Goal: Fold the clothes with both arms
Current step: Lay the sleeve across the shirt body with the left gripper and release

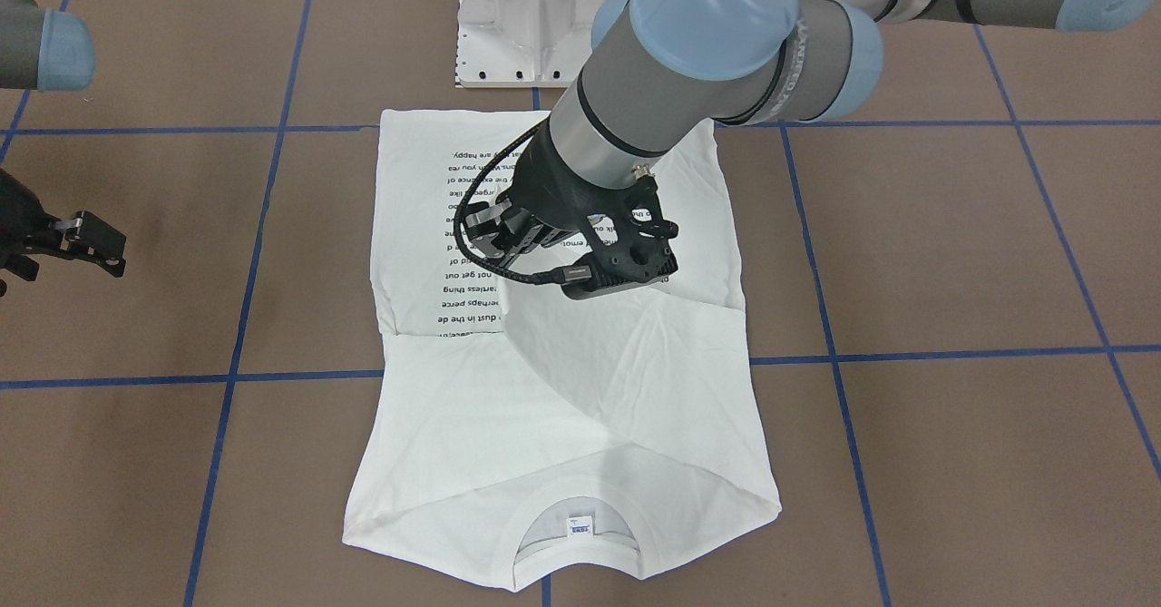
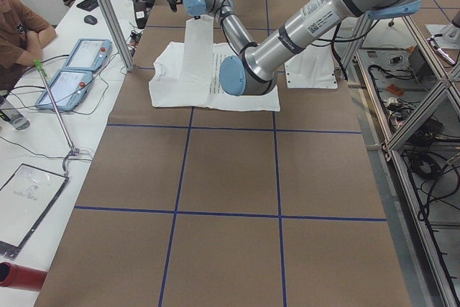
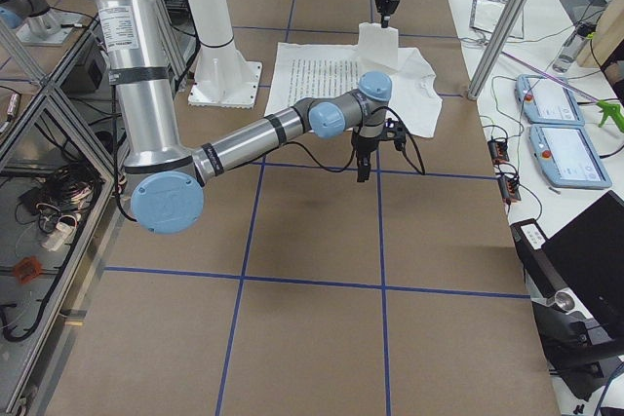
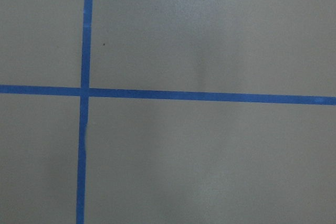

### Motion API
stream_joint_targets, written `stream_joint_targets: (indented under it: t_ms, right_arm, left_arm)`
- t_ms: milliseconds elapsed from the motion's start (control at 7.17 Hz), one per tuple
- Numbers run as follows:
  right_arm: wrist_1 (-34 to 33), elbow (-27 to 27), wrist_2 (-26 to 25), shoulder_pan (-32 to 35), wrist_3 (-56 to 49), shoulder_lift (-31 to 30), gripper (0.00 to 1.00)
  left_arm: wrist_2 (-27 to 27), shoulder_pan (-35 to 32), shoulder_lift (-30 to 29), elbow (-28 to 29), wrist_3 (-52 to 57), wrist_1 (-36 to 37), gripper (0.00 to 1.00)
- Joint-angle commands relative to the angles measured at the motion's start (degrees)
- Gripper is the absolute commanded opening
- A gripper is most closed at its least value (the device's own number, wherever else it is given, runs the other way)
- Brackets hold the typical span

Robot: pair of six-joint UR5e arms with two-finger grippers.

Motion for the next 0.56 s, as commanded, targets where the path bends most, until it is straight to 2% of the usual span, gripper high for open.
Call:
stream_joint_targets:
  t_ms: [0,418]
  right_arm:
    - [0.01,-0.32,-0.02,0.11,0.11,0.64,1.0]
    - [0.1,-2.59,0.06,0.11,0.02,1.7,1.0]
  left_arm:
    - [5.42,5.54,-0.18,2.0,-0.58,-1.42,0.0]
    - [13.08,12.33,-0.17,6.21,-0.84,-3.42,0.0]
